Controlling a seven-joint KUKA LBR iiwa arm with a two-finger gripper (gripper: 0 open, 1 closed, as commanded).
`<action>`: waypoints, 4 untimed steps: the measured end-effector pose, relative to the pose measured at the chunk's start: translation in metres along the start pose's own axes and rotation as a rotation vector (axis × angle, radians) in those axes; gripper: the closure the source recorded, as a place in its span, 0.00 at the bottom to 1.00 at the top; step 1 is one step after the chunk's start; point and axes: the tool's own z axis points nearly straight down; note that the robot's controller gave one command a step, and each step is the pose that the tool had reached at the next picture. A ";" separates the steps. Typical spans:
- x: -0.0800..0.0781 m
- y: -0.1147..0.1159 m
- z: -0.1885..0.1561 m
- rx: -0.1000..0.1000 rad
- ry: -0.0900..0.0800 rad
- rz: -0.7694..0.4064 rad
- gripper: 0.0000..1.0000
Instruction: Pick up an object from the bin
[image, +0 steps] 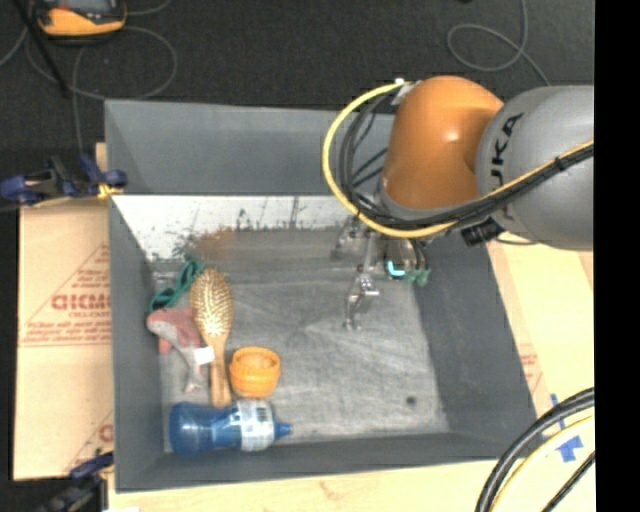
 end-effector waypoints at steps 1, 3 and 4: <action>-0.001 0.000 -0.005 0.000 -0.008 0.000 0.00; 0.003 0.034 0.096 0.000 -0.012 -0.123 0.00; 0.015 0.048 0.123 -0.001 0.000 -0.328 0.00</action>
Offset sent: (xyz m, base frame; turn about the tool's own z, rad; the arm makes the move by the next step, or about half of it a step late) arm -0.0092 0.0330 -0.1044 -0.0730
